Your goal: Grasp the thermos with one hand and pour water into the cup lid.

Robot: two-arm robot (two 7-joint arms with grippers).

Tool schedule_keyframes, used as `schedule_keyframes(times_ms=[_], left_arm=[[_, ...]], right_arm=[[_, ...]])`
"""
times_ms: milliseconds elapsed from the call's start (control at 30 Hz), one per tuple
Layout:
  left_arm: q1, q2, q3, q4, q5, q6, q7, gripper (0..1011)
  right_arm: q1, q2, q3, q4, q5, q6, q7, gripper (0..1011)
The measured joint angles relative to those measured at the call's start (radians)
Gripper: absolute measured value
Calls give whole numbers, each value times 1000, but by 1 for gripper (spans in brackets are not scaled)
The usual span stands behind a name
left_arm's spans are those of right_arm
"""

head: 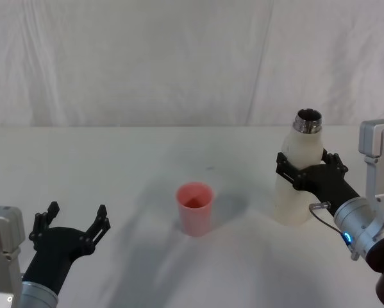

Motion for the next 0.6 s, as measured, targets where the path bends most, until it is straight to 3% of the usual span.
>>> schedule_keyframes(times_ms=[600], left_arm=[[0,0,0,0,0,0,0,1001]], right_arm=[[0,1,-2,0,1,-1,1,966]])
